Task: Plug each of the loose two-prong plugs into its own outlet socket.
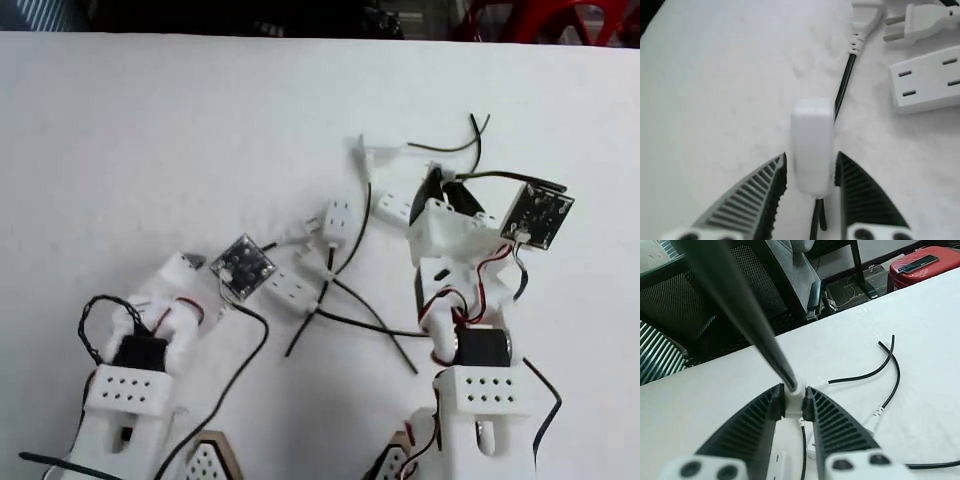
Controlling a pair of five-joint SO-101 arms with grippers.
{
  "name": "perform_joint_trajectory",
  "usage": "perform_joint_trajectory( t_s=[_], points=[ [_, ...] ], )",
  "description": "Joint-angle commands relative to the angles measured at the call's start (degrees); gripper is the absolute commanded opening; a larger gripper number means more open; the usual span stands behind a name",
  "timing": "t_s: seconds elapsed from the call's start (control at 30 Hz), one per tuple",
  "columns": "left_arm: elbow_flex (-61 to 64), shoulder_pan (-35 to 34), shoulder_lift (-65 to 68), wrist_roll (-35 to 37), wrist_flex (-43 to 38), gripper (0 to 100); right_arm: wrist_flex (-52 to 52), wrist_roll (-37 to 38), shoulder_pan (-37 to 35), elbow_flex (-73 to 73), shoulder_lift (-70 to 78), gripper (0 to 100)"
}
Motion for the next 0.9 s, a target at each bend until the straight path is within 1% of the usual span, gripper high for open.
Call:
perform_joint_trajectory(
  t_s=[0.0,0.1,0.2,0.3,0.37,0.47,0.57,0.7,0.87],
  points=[
    [-3.60,0.66,-1.54,0.18,6.07,23,-1.10,-0.35,-0.75,-2.46,-0.84,1.7],
    [-9.76,0.66,-1.54,0.44,15.03,23,-1.01,-0.35,-0.92,-2.46,-0.84,1.7],
    [-16.88,0.31,-1.54,0.44,23.91,23,-0.84,-0.26,-2.86,-2.29,-0.84,1.7],
    [-22.24,-0.48,-1.54,1.14,28.48,23,-0.31,2.02,-4.44,-2.20,-0.75,1.7],
    [-23.91,-2.15,-1.54,4.04,28.66,23,1.71,3.96,-6.11,-2.73,-0.04,1.7],
    [-25.41,-4.62,-1.54,7.56,28.66,23,6.73,5.98,-11.47,-5.98,4.35,1.7],
    [-25.85,-8.31,-1.54,10.64,28.57,20,12.70,8.53,-17.98,-11.34,12.97,1.7],
    [-25.41,-13.93,-1.54,13.45,28.57,16,18.15,8.88,-24.22,-18.02,24.40,1.7],
    [-21.98,-20.70,-1.54,23.12,27.25,16,21.05,8.97,-32.31,-23.30,33.01,1.7]
  ],
)
